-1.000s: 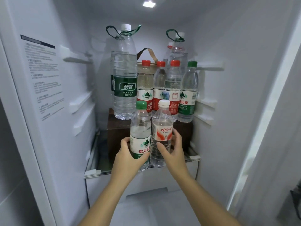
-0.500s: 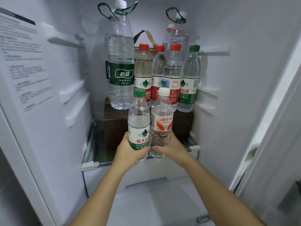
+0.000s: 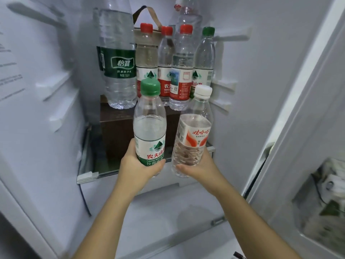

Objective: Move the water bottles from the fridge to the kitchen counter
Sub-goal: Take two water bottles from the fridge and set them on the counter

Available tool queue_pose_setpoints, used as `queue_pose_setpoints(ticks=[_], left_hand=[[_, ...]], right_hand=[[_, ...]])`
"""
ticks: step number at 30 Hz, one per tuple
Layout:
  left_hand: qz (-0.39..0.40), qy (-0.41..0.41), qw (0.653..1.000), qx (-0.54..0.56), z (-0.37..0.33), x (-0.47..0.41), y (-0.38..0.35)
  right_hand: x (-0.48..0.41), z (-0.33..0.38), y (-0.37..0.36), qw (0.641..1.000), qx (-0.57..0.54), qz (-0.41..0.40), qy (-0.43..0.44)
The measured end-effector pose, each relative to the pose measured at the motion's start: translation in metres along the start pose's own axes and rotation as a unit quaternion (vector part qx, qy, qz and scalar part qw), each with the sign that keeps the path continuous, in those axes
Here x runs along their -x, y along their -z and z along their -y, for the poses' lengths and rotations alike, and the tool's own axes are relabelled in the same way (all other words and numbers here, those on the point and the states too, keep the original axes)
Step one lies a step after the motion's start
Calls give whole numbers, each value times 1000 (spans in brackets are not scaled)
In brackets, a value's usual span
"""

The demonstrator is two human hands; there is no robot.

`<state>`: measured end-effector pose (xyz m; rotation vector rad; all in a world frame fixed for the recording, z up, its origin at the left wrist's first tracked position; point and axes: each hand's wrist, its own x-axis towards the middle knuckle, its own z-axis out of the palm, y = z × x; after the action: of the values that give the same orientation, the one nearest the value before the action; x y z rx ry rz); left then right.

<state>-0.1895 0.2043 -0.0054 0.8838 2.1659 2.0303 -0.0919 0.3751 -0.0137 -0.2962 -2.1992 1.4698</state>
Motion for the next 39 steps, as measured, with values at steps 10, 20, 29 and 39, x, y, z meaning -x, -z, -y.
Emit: queue_pose_setpoints(ticks=[10,20,29,39], left_hand=[[18,27,999,-18,6,103,-33],[42,77,996,-23,-27,231,-74],[161,74,984,9,-72,305,-125],[380,-54,920,82,-104,315,-204]], right_hand=[[124,-9,23,998,-27,-35,-50],[267,-9,69,995,-21,-51,-82],[376,6,121,981,12,-167,-98],[458,32,162,905,65,-393,-151]])
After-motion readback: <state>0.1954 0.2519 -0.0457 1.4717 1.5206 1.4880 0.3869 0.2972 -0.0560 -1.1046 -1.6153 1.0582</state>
